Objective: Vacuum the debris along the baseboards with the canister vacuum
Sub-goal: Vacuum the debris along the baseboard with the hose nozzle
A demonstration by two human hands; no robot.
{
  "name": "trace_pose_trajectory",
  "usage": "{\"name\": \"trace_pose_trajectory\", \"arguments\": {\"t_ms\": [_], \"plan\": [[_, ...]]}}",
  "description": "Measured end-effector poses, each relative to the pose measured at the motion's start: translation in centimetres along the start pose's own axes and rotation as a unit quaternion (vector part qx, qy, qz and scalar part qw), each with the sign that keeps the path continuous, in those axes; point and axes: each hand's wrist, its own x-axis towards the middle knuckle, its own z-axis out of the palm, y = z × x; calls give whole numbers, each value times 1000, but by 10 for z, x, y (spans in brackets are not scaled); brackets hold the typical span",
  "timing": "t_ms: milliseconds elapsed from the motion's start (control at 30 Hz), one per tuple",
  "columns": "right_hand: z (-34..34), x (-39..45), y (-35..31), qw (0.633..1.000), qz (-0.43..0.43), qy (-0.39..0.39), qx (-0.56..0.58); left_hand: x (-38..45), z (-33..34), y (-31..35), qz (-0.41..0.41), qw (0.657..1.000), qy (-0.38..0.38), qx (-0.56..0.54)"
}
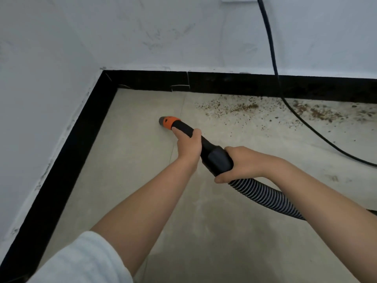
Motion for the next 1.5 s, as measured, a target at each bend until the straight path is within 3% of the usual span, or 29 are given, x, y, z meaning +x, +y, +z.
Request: {"name": "trace_pose_trajectory", "arguments": {"t_ms": [200, 467, 633, 867, 1100, 1500], "plan": [[-5, -14, 12, 994, 4, -4, 113, 2, 14, 9, 5, 992, -124, 33], [2, -31, 21, 985, 66, 100, 124, 2, 35, 18, -2, 980, -198, 10], [-1, -33, 23, 984, 89, 102, 117, 4, 41, 14, -7, 981, -195, 17], [-2, -14, 9, 986, 108, 104, 72, 26, 32, 22, -10, 991, -117, 65], [5, 5, 0, 983, 115, 123, 76, 42, 25, 31, 9, 986, -113, 121], [8, -42, 30, 990, 139, 13, 5, -6, 49, 9, -47, 977, -169, 122]]}}
